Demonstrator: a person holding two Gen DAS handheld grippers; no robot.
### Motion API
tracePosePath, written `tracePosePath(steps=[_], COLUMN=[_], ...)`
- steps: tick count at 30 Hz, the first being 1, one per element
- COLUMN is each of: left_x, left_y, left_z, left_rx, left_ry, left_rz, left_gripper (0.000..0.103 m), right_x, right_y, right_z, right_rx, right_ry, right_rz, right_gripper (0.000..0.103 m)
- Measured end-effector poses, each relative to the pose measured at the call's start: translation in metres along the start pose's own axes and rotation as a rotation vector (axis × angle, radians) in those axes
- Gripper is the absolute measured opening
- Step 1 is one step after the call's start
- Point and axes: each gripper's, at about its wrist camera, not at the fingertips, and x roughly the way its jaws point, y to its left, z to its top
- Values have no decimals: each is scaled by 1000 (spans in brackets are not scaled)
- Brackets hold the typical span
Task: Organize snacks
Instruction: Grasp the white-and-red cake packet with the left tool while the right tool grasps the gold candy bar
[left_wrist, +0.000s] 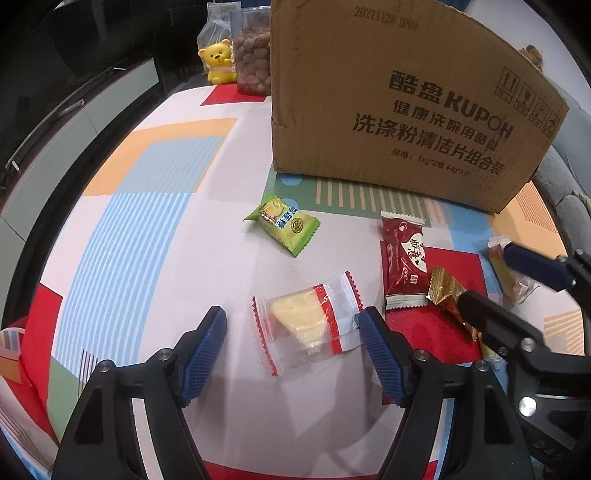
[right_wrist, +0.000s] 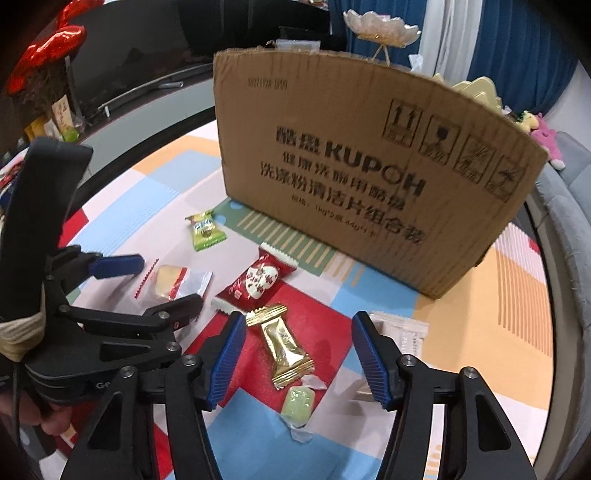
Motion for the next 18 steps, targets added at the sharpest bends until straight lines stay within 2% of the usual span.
tracePosePath(steps=[4,8,13,16,18], left_x=[2,2,-3,-6,-7], left_y=[0,-1,-10,-14,-15], left_z=[0,-1,-5,-6,-6], left_rx=[6,15,54,75,76], left_ry=[-13,-26,-39,-47,-45], left_rz=[2,0,-13,-13,-25], left_gripper=[75,74,59,54,45], right_x=[9,15,22,22,21], right_y=[0,1,3,3,2], right_z=[-2,-2,-2,-2,-1], right_rx=[-3,0,7,13,19], right_ry=[25,36,52,49,48], right_rz=[18,31,45,48,51], right_gripper=[43,38,29,28,27])
